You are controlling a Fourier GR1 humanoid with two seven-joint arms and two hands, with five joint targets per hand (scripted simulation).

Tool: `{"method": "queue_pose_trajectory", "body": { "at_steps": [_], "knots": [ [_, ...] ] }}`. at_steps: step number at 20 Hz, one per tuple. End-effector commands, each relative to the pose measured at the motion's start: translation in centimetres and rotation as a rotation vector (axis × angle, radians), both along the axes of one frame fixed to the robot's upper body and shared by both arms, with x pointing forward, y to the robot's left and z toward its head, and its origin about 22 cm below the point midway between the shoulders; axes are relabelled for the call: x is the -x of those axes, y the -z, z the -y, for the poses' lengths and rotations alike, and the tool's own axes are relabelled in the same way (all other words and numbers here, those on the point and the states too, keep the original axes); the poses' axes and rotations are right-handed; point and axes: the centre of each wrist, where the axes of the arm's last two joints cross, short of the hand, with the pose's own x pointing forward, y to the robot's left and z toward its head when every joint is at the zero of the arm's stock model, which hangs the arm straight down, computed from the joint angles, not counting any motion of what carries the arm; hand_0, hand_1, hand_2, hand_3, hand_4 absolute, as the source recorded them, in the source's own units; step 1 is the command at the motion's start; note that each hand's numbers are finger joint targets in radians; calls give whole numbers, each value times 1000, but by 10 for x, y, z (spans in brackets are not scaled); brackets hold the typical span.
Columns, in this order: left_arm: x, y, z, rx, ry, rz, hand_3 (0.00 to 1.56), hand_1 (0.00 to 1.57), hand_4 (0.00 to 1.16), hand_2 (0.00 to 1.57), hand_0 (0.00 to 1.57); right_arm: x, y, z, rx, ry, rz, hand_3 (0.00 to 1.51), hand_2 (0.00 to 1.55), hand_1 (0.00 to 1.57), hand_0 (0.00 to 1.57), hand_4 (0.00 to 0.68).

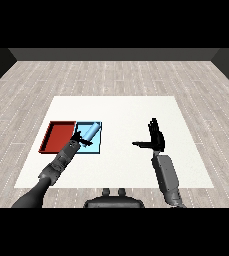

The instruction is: Pick the blue can and put it in the blue box

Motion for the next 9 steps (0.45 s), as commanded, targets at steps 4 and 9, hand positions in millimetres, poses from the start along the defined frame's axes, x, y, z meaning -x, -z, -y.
{"method": "queue_pose_trajectory", "body": {
  "at_steps": [4, 9],
  "knots": [
    [-7, -13, 2, -20, -184, 495, 0, 0, 0, 0, 0, 1, 11, -13, 23, -7, 16, 0, 0, 0, 0, 0],
    [-17, -45, 16, 199, -67, 903, 0, 0, 0, 0, 0, 1, -1, -2, 99, -45, 37, 0, 0, 0, 0, 0]
  ]
}}
